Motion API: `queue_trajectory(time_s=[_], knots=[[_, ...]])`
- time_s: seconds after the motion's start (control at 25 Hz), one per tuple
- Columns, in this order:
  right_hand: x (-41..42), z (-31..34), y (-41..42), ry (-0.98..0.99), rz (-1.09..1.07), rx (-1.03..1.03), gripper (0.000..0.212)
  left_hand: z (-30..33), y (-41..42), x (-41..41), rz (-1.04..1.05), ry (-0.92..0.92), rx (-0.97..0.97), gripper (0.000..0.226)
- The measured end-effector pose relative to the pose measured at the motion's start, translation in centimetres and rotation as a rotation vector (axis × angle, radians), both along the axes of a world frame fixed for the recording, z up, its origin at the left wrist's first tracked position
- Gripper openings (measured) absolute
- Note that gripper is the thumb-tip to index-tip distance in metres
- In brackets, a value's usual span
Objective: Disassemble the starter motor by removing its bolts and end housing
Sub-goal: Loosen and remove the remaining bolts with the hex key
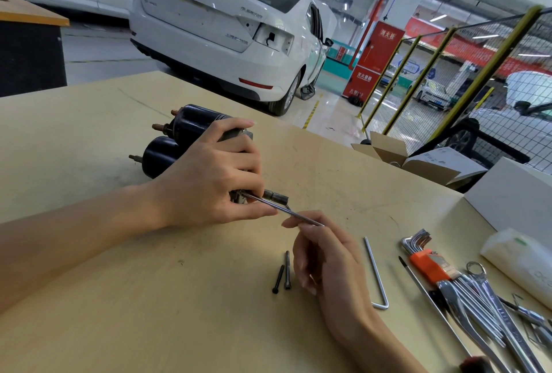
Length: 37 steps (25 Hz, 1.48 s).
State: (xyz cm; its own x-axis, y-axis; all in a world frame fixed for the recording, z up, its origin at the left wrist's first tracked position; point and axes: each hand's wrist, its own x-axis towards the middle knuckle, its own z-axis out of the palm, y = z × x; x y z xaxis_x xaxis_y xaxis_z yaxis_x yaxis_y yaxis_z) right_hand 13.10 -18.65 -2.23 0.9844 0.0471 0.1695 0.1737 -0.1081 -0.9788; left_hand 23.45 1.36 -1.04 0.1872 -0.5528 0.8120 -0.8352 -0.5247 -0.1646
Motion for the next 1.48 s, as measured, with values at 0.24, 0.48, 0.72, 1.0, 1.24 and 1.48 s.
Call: queue_trajectory(time_s=[0.24, 0.48, 0.72, 1.0, 1.24, 1.48], knots=[[0.29, -0.22, -0.02, 0.039, -0.071, -0.009, 0.032, 0.04, -0.07, -0.06, 0.005, -0.007, -0.007, 0.038], [0.03, 0.17, 0.21, 0.015, -0.009, 0.039, 0.029, 0.11, -0.05, -0.21, 0.008, 0.010, -0.001, 0.039], [0.01, 0.12, 0.01, -0.015, -0.016, 0.004, 0.044, 0.09, -0.01, -0.32, 0.006, 0.035, -0.004, 0.033], [0.00, 0.23, 0.29, 0.027, -0.080, 0.013, 0.032, 0.19, 0.08, -0.42, -0.013, 0.055, 0.005, 0.024], [0.40, 0.12, -0.07, 0.085, -0.196, 0.047, 0.031, 0.21, 0.04, -0.49, 0.010, 0.042, 0.004, 0.028], [0.55, 0.06, 0.09, 0.103, -0.139, 0.087, 0.054, 0.39, 0.05, -0.58, 0.006, 0.043, 0.013, 0.026]])
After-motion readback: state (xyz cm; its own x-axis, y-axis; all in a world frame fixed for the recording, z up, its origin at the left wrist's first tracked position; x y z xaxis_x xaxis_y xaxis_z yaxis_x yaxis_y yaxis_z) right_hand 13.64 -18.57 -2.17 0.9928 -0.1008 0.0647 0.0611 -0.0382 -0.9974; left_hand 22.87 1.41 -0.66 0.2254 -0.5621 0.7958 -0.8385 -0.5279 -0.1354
